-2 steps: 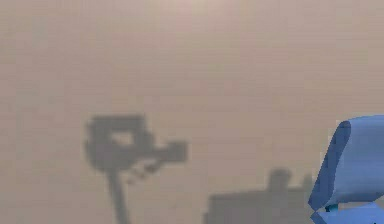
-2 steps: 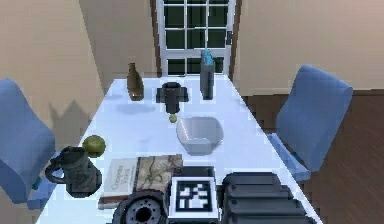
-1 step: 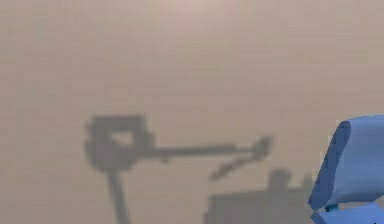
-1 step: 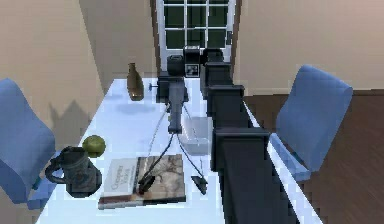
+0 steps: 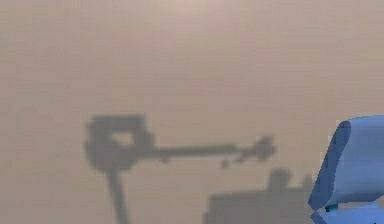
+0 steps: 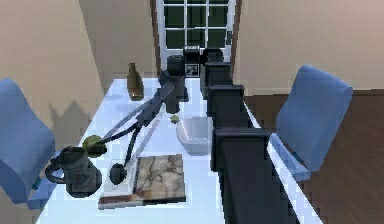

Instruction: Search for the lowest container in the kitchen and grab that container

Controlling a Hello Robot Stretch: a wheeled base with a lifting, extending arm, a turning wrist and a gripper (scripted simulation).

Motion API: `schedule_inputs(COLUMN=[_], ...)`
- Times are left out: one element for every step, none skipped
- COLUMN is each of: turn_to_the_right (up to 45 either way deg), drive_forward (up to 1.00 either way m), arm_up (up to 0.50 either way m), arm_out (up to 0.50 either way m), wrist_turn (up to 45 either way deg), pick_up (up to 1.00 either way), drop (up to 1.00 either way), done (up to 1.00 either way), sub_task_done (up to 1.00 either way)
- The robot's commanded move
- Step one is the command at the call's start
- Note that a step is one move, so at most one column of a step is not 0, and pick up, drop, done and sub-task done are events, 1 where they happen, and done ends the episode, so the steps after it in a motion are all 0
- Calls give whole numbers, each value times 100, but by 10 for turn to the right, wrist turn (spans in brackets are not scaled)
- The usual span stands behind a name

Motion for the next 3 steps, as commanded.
schedule_inputs(turn_to_the_right=[0,0,0], drive_forward=[0,0,0], arm_up=[0,0,0], arm_out=[0,0,0], wrist_turn=[450,450,420], pick_up=[0,0,0], drop=[0,0,0], done=[0,0,0], sub_task_done=[0,0,0])
